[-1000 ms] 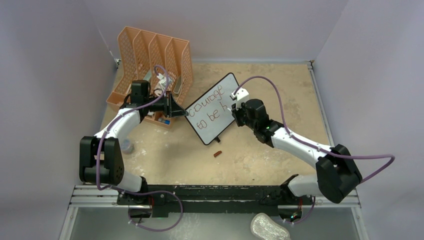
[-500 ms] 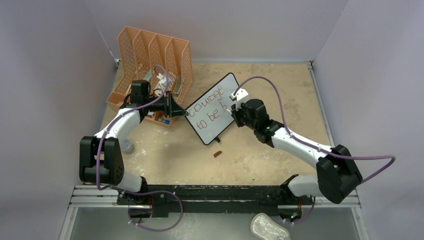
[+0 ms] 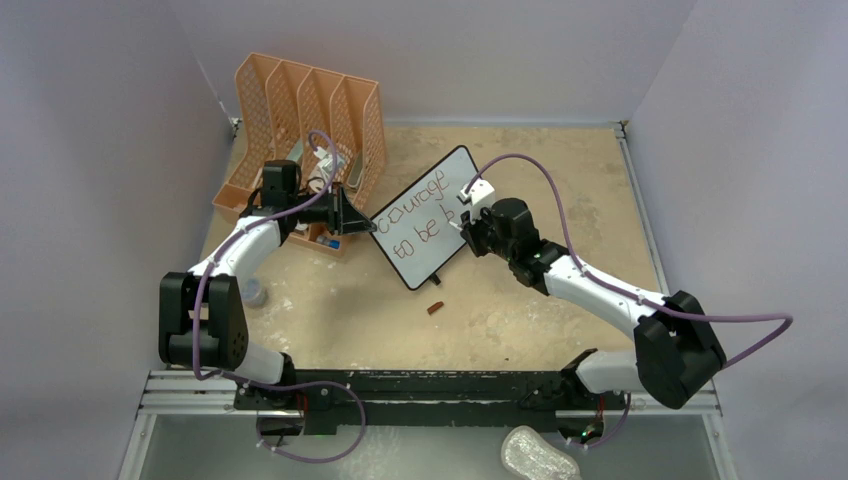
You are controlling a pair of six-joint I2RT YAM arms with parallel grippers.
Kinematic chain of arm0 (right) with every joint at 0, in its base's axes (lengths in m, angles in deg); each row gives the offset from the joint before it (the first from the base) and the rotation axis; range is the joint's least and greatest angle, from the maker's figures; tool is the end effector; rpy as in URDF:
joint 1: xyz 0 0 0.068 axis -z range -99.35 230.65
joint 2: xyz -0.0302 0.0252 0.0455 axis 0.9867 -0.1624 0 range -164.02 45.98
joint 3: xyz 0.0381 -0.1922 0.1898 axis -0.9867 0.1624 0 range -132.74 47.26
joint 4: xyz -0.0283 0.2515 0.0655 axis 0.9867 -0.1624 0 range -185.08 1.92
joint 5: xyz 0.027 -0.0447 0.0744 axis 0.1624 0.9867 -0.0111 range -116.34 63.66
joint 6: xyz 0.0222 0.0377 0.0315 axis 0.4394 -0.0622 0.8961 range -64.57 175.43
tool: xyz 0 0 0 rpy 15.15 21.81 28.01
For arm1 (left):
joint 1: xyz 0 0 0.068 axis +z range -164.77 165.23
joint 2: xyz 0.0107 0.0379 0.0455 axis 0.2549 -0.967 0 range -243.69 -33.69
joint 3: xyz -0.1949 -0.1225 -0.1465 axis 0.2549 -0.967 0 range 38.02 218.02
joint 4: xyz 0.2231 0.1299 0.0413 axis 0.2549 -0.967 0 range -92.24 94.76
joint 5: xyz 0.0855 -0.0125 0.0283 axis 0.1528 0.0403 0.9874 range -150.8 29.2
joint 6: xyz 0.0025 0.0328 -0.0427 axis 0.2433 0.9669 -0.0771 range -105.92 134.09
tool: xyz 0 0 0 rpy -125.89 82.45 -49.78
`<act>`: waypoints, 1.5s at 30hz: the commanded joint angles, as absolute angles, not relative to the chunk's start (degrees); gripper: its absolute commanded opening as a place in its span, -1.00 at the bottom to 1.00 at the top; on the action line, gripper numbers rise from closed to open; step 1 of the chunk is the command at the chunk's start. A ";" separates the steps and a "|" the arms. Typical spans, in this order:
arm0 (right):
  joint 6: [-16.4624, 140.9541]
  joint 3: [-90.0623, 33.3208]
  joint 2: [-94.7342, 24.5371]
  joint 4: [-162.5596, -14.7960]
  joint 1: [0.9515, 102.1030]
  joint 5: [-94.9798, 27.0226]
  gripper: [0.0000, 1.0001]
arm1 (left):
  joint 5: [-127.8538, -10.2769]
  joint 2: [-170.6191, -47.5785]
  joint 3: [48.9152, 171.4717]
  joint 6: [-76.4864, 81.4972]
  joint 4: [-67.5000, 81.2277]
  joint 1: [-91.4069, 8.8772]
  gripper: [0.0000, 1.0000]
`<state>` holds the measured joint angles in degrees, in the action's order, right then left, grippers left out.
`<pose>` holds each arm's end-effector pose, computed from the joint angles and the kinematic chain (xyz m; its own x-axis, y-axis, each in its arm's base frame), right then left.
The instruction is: Write a sentence on the whiteboard
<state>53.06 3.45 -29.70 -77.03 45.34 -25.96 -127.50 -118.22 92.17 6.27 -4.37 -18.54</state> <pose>0.2424 0.1714 0.2521 -0.2660 -0.2391 -0.9339 -0.5844 0.8104 -0.0410 0.3017 -0.0527 0.2482 -0.7286 -0.0059 -0.6849 0.6400 0.3505 -0.6838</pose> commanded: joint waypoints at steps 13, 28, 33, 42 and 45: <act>55.03 2.88 -23.94 -75.20 45.75 -20.76 -1.00 | -125.15 -119.74 92.75 9.16 -5.61 -18.72 -1.00; 56.32 1.85 -26.94 -72.71 47.34 -21.93 -1.00 | -125.24 -119.56 92.66 9.16 -5.60 -18.72 -1.00; 56.22 1.70 -27.79 -72.21 47.34 -22.55 -1.00 | -125.18 -119.52 92.65 9.16 -5.60 -18.72 -1.00; 56.23 1.16 -28.94 -71.23 47.42 -22.43 -1.00 | -125.23 -119.56 92.61 9.25 -5.58 -18.73 -1.00; 56.24 1.03 -29.28 -70.95 47.43 -22.38 -1.00 | -125.28 -119.56 92.60 9.25 -5.61 -18.72 -1.00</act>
